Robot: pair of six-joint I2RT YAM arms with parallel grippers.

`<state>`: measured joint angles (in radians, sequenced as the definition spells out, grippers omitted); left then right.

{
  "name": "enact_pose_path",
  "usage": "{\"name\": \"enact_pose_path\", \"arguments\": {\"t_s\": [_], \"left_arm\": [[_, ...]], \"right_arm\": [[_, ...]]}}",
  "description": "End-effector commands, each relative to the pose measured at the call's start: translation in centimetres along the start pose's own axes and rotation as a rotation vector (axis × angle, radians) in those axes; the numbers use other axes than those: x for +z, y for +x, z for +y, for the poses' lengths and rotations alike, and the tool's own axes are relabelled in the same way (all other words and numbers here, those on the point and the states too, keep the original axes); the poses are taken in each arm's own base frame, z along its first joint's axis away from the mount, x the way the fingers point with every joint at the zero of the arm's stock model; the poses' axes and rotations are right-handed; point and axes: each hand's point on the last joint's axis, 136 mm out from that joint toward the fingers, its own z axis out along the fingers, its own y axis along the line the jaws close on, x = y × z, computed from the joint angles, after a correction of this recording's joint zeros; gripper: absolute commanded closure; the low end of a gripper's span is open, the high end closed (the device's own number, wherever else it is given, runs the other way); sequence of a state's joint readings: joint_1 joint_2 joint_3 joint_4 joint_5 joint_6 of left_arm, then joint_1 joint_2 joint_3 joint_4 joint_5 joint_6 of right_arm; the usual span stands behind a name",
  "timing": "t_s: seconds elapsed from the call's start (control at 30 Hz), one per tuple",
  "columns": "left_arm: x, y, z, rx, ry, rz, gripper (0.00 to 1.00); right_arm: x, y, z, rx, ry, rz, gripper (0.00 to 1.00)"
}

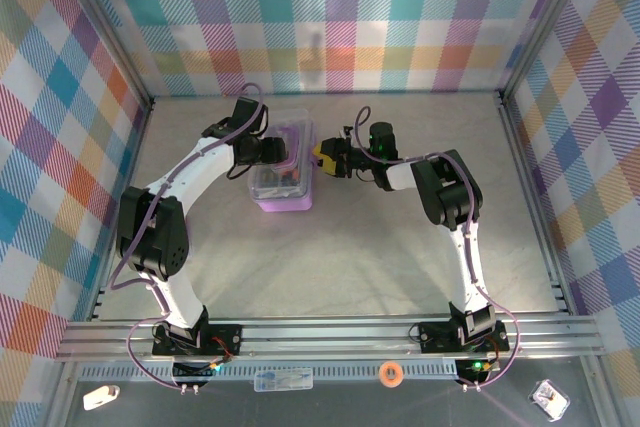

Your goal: Pack the tool kit

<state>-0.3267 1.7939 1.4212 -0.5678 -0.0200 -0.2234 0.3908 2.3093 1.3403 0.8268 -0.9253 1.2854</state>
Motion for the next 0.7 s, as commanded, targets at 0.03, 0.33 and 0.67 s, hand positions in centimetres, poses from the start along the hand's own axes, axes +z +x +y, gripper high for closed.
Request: {"name": "enact_pose_path", "arguments": {"t_s": [0.03,0.33,0.67], "left_arm": [[3.2,15.1,2.8,-0.032,-0.101,0.549,0.79],[3.0,15.1,2.7,-0.025,-0.094,0.545,0.79],[2.9,14.6,2.2,-0.02,-0.086,0.542,0.79]], "right_arm": [[-0.4,-1.0,1.6,-0.089,-0.008,-0.011,0.46],[-0.4,-1.6,0.2,-0.066,0.022,-0.013,0.52],[-1.4,-2.0,-0.1,-0.067,0.029,-0.025,0.55]]}}
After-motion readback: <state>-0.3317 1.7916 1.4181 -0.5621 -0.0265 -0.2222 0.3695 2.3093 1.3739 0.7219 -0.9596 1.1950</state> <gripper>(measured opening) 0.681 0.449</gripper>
